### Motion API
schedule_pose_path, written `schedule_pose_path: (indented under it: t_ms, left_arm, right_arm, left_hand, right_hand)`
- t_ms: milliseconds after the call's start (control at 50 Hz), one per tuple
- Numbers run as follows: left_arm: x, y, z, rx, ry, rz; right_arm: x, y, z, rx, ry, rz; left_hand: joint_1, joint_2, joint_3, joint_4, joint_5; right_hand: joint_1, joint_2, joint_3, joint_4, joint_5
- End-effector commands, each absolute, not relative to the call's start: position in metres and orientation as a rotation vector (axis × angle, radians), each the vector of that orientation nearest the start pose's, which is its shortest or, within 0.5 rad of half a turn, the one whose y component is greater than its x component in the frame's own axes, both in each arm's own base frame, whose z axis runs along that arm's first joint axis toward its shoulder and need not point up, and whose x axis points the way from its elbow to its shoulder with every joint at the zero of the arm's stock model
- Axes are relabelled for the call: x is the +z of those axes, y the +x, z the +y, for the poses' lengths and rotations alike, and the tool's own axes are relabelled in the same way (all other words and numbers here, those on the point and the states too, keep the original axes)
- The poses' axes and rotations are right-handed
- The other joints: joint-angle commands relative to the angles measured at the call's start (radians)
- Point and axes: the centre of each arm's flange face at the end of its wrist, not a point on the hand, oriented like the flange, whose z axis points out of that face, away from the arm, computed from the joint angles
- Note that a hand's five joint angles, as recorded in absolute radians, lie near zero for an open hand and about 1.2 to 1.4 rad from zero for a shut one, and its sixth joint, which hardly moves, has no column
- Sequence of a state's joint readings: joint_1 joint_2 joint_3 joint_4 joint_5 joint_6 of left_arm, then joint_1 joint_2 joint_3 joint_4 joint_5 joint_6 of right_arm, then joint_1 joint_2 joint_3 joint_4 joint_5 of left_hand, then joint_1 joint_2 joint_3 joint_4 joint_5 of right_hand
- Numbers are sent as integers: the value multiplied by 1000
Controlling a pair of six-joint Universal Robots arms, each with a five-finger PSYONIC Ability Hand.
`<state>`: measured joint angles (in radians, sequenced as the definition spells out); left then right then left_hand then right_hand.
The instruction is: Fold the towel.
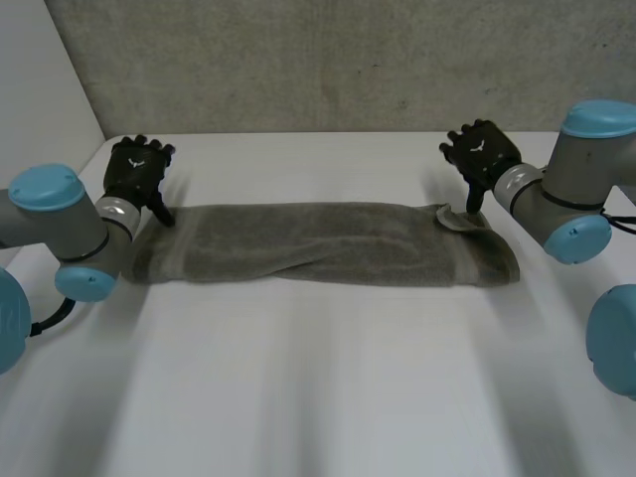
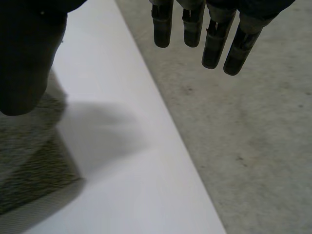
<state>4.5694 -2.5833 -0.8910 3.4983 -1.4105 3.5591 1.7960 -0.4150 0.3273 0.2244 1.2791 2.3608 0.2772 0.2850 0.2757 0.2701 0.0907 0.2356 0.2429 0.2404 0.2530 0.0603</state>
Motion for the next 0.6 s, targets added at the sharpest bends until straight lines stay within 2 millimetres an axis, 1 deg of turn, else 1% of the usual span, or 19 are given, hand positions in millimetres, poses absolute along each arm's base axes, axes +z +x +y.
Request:
schedule_pose_path:
  t_ms: [20, 40, 80, 160, 200, 220, 260, 280, 300, 320, 360, 380, 400, 420, 440, 460, 480, 520, 600]
  left_arm:
    - [154, -212, -477, -2207, 682, 1948]
    - [154, -212, -477, -2207, 682, 1948]
    - [167, -211, -474, -2218, 673, 1930]
    - [181, -210, -469, -2223, 665, 1933]
    - [185, -208, -465, -2213, 662, 1953]
    - [188, -207, -459, -2203, 661, 1974]
    - [192, -205, -453, -2193, 656, 1996]
    - [194, -203, -447, -2184, 656, 2016]
    - [194, -202, -438, -2170, 656, 2045]
    - [194, -202, -438, -2170, 656, 2045]
    - [193, -200, -420, -2136, 670, 2093]
    - [193, -200, -420, -2136, 670, 2094]
    - [191, -199, -411, -2117, 674, 2114]
    - [191, -199, -411, -2117, 674, 2114]
    - [190, -198, -403, -2104, 679, 2130]
    - [187, -197, -395, -2089, 684, 2147]
    - [187, -197, -395, -2089, 684, 2147]
    - [185, -196, -383, -2074, 689, 2165]
    - [181, -196, -374, -2071, 705, 2177]
  right_arm:
    - [190, 253, -480, -2302, -1405, 1966]
    - [196, 247, -484, -2338, -1385, 1970]
    - [201, 241, -487, -2365, -1362, 1987]
    - [211, 233, -486, -2370, -1298, 2050]
    - [225, 228, -477, -2293, -1182, 2135]
    - [225, 228, -477, -2293, -1181, 2136]
    - [227, 229, -460, -2113, -1088, 2220]
    - [227, 229, -460, -2112, -1088, 2220]
    - [224, 233, -449, -1997, -1069, 2248]
    - [224, 233, -449, -1996, -1069, 2248]
    - [216, 243, -422, -1722, -1073, 2251]
    - [216, 243, -422, -1720, -1073, 2250]
    - [212, 250, -407, -1586, -1093, 2217]
    - [206, 255, -394, -1472, -1111, 2185]
    - [206, 255, -394, -1471, -1111, 2184]
    - [199, 261, -385, -1394, -1121, 2155]
    - [199, 261, -385, -1393, -1121, 2155]
    - [188, 266, -377, -1308, -1114, 2166]
    - [173, 263, -381, -1276, -1076, 2230]
  left_hand:
    - [-84, -92, -83, -77, -72]
    - [-84, -92, -83, -77, -72]
    - [-81, -89, -80, -74, -69]
    - [-78, -86, -77, -71, -66]
    - [-73, -80, -71, -65, -61]
    - [-67, -74, -65, -60, -55]
    - [-52, -60, -50, -45, -40]
    - [-40, -48, -39, -33, -28]
    - [-37, -45, -36, -30, -25]
    - [-37, -45, -36, -30, -25]
    - [-34, -42, -33, -27, -22]
    - [-34, -42, -33, -27, -22]
    - [-31, -39, -30, -24, -19]
    - [-31, -39, -30, -24, -19]
    - [-31, -39, -30, -24, -19]
    - [-31, -39, -30, -24, -19]
    - [-31, -39, -30, -24, -19]
    - [-31, -39, -30, -24, -19]
    - [-31, -39, -30, -24, -19]
  right_hand:
    - [-61, -68, -66, -78, -60]
    - [-61, -68, -66, -78, -60]
    - [-61, -68, -66, -78, -60]
    - [-61, -68, -66, -78, -60]
    - [-61, -68, -66, -78, -60]
    - [-61, -68, -66, -78, -60]
    - [-61, -68, -66, -78, -60]
    - [-61, -68, -66, -78, -60]
    - [-61, -68, -66, -78, -60]
    - [-61, -68, -66, -78, -60]
    - [-61, -68, -66, -78, -60]
    - [-61, -68, -66, -78, -60]
    - [-54, -61, -59, -72, -53]
    - [-13, -20, -18, -30, -12]
    - [-13, -20, -17, -30, -12]
    - [-7, -14, -12, -24, -6]
    - [-7, -14, -12, -24, -6]
    - [14, 6, 9, -4, 14]
    - [14, 7, 9, -4, 15]
